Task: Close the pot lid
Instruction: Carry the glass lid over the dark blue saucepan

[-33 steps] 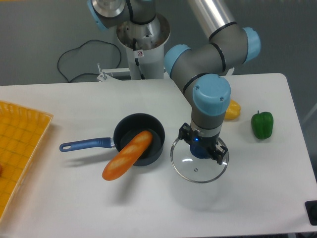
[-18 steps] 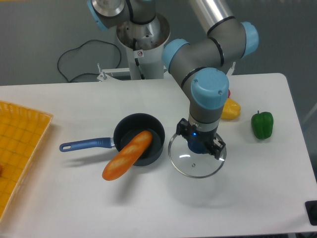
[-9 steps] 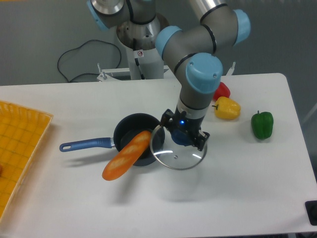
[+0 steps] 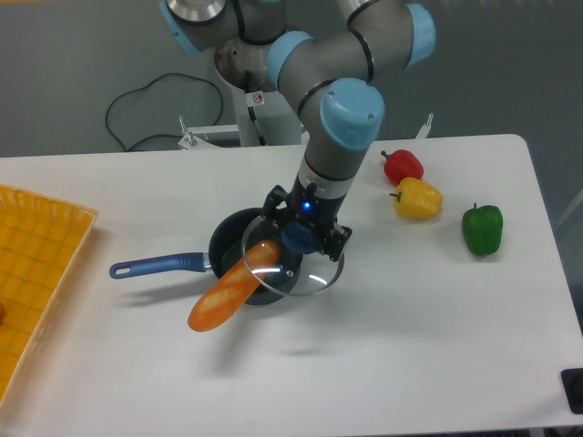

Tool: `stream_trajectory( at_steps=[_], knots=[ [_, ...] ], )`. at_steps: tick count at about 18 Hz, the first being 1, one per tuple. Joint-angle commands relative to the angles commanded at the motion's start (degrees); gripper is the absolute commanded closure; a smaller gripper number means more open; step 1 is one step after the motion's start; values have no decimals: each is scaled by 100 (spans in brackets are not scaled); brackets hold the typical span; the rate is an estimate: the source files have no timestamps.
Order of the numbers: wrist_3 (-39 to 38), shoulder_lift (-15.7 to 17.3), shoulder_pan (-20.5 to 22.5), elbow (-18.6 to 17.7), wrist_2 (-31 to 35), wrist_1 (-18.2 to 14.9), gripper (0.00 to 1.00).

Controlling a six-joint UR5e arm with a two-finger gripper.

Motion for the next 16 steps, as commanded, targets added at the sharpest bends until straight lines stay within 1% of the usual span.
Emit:
stream_trajectory(
  at_steps=[2, 4, 5, 11, 14, 16],
  knots=[
    [-9, 149, 0, -193, -9, 201, 59],
    [-18, 281, -18, -474, -9, 578, 59],
    [-9, 343, -26, -588, -9, 676, 59],
    [-26, 589, -35, -923, -9, 782, 59],
    [-88, 598, -114, -1037, -1, 922, 59],
    [-193, 581, -167, -1108, 26, 1072, 59]
  ],
)
